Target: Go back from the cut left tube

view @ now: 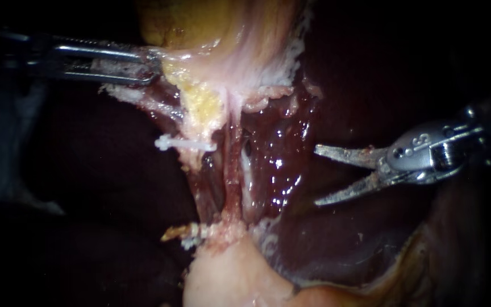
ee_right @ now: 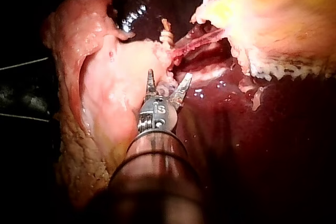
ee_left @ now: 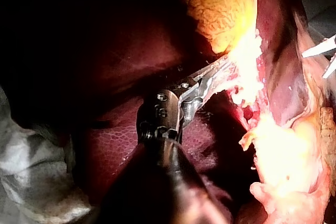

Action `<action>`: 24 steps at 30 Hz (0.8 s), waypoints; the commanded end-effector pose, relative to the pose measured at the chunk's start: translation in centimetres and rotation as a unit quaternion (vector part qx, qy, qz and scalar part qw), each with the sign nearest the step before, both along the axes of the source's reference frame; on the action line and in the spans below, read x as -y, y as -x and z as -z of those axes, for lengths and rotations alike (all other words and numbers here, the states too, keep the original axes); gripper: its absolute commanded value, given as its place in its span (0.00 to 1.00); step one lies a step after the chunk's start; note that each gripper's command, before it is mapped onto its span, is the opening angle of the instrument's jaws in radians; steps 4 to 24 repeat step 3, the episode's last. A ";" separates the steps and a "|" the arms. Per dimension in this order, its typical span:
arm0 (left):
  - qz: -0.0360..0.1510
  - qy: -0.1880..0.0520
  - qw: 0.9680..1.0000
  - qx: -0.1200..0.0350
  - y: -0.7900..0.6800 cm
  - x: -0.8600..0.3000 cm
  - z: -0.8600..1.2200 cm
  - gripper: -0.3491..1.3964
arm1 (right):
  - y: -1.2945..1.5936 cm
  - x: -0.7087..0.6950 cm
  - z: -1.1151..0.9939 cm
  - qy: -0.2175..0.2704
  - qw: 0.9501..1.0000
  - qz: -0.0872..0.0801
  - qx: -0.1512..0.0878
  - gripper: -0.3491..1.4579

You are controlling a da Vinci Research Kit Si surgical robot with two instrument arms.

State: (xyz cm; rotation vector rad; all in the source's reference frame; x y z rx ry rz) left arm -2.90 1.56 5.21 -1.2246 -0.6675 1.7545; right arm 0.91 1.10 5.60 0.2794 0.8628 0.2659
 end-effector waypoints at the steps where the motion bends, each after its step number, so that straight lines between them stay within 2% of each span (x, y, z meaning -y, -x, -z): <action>1: 0.000 0.000 1.000 0.000 0.00 0.00 0.00 0.00 | 0.00 0.00 0.00 0.000 1.000 0.000 0.000 0.99; 24: 0.000 0.000 1.000 0.000 0.00 0.00 0.00 0.00 | 0.01 0.00 0.00 -0.001 1.000 0.001 -0.001 0.99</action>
